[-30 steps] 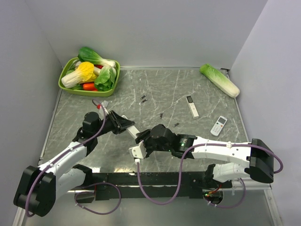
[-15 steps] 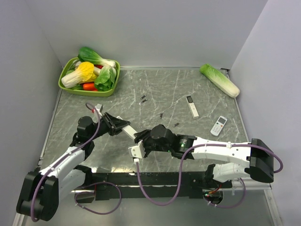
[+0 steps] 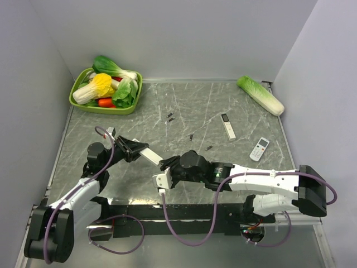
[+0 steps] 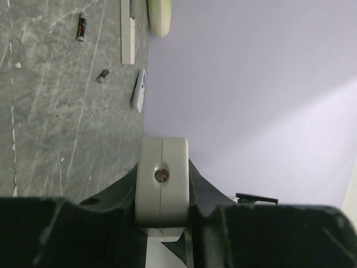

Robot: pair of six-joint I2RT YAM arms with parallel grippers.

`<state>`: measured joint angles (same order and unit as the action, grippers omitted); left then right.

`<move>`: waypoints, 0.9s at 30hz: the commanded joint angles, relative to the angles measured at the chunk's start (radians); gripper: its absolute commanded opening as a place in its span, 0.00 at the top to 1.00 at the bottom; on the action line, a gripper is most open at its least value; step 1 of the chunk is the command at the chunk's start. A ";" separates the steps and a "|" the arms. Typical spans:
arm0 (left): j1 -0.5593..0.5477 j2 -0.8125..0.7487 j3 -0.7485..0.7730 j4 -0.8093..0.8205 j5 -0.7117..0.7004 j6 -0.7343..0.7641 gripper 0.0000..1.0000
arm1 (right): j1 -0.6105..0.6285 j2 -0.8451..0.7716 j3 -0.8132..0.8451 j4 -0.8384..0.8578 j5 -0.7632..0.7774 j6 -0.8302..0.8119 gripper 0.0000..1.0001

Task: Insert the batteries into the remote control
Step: Load the battery cover into the remote control.

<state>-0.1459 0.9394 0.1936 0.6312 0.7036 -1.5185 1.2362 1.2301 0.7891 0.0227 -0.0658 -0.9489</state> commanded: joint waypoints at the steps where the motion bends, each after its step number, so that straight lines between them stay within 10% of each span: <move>1: 0.034 -0.021 0.015 0.159 -0.044 -0.095 0.99 | 0.031 -0.021 -0.031 -0.115 -0.017 0.056 0.88; 12: 0.035 -0.057 0.158 -0.172 -0.010 0.266 0.99 | 0.020 -0.124 0.037 -0.107 0.047 0.201 0.55; 17: 0.029 -0.105 0.074 -0.041 -0.058 0.276 0.98 | -0.056 -0.090 0.188 -0.176 0.222 0.712 0.36; 20: 0.014 -0.111 -0.020 0.138 -0.122 0.195 0.98 | -0.144 -0.078 0.237 -0.213 0.215 1.106 0.01; 27: -0.070 -0.189 -0.160 0.245 -0.366 0.155 0.98 | -0.201 0.038 0.274 -0.277 0.163 1.617 0.00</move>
<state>-0.1741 0.8135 0.0574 0.7078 0.5045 -1.3521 1.0367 1.1854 1.0134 -0.1757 0.1192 0.2672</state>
